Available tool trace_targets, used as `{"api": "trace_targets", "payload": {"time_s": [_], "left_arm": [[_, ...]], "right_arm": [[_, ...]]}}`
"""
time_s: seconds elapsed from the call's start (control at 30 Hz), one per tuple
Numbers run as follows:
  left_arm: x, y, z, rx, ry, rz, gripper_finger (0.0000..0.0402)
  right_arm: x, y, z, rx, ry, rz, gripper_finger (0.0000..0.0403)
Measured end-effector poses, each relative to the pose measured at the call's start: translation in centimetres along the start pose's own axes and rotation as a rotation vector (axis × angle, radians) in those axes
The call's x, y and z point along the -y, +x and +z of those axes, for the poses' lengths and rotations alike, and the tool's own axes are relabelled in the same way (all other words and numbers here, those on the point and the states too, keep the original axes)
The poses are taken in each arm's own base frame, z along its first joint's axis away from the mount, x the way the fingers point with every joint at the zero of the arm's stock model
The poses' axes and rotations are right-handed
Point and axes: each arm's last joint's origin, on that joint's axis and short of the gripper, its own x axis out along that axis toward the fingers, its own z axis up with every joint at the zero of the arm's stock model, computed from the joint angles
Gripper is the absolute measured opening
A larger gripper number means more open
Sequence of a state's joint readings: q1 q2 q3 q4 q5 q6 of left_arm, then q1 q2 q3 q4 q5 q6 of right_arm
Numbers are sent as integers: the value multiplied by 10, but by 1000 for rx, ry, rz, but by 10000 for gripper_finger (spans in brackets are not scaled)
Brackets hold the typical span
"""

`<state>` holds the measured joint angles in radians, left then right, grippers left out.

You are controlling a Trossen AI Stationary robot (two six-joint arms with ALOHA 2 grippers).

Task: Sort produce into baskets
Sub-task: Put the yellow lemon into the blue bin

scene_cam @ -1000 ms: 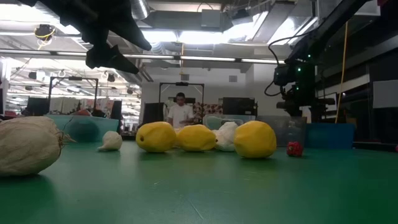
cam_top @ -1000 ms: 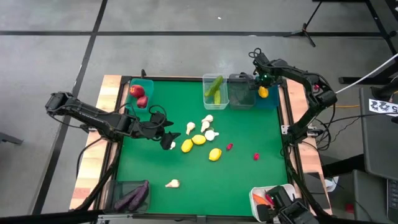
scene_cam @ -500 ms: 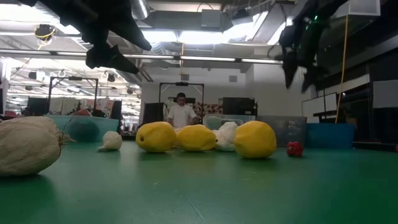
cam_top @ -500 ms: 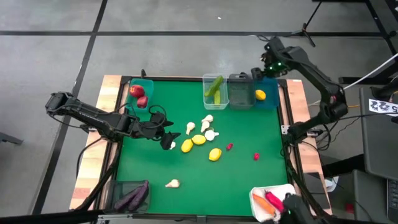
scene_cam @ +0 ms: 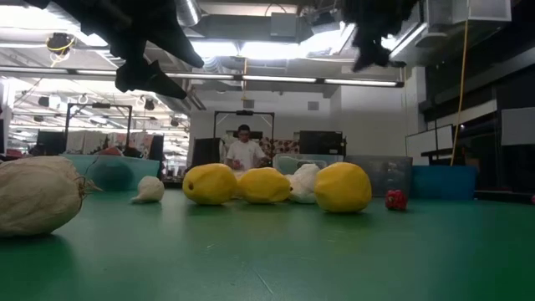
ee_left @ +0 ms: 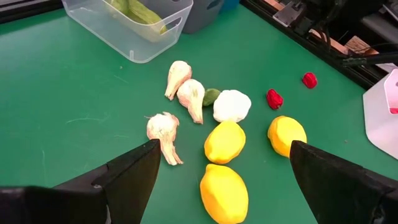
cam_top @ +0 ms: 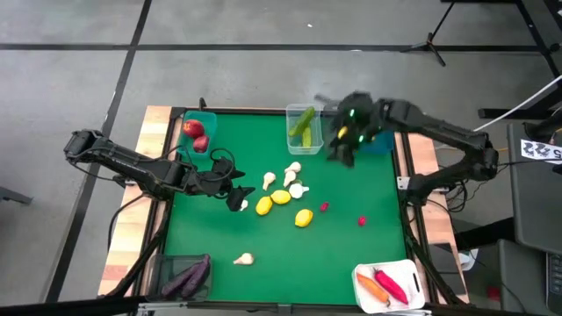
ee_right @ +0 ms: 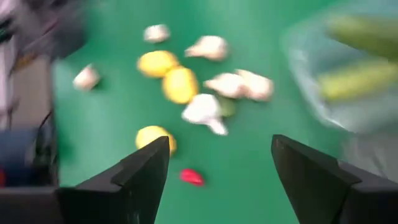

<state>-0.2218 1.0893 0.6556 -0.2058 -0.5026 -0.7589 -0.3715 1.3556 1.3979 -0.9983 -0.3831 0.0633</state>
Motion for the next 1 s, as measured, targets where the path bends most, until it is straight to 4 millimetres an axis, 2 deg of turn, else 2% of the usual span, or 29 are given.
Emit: {"api": "trace_targets", "payload": {"time_s": [0.23,0.4,0.5,0.6,0.77,1.0], "left_arm": [[0,0,0,0,-10,0,349],[0,0,0,0,-19,-1,349],[0,0,0,0,-19,-1,349],[0,0,0,0,-13,-1,349],[0,0,0,0,-8,-1,349],[0,0,0,-2,-8,1,349]], "right_arm": [[-90,41,-8,-3,-381,74,282],[-136,75,-25,-39,-526,11,282],[-155,99,-38,-83,-593,-53,282],[-165,123,-49,-123,-643,-151,282],[-165,165,-56,-175,-677,-214,282],[-148,208,-57,-268,-643,-192,282]]}}
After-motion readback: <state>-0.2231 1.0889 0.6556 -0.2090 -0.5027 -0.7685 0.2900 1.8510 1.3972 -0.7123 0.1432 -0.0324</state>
